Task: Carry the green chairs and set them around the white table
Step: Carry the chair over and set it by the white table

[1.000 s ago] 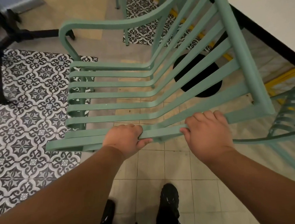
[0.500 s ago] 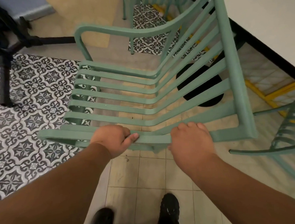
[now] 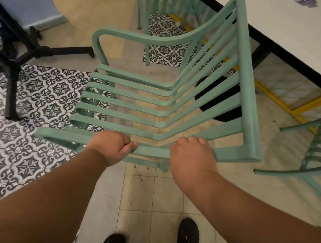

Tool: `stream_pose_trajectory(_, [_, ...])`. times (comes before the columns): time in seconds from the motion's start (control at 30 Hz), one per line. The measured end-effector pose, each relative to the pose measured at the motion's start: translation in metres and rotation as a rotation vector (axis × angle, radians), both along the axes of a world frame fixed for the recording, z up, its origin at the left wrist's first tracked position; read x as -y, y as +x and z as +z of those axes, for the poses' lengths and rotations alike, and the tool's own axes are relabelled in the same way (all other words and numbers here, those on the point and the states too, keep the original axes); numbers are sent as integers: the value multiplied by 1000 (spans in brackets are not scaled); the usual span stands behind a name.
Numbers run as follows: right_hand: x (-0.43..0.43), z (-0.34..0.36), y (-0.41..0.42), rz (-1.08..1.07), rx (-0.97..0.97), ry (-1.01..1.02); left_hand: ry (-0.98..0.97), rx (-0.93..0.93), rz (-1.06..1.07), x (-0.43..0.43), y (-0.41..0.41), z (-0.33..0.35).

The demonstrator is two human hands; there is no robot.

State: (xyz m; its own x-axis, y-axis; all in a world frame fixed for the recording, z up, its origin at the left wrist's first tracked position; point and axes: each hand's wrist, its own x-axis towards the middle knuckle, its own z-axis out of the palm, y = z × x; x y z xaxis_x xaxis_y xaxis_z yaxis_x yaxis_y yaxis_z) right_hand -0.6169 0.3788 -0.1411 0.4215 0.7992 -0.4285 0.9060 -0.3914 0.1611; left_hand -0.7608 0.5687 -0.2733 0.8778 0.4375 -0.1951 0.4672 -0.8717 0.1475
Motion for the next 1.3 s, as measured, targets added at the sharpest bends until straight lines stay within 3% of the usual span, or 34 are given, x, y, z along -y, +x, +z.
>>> stream_pose_trajectory(0.23, [1,7,0,-13,-35,-22,-35,-67,45,1,3,2])
stream_pose_trajectory(0.4, [18,31,-1,-32,-216,153,-28,-163,136,22,16,14])
stream_pose_trajectory(0.5, [26,51,5,-44,-189,183,-94,-62,191,52,26,28])
stream_pose_trajectory(0.73, [32,103,25,-10,-121,126,-291,182,85,112,75,74])
stream_pose_trajectory(0.87, [21,128,67,-82,-98,192,-439,388,42,138,101,96])
stream_pose_trajectory(1.0, [3,110,126,-190,-160,341,-645,518,95,166,116,101])
stream_pose_trajectory(1.1, [-7,88,147,-247,-207,310,-571,445,93,169,123,90])
stream_pose_trajectory(1.3, [-8,80,150,-305,-275,405,-410,483,138,170,127,83])
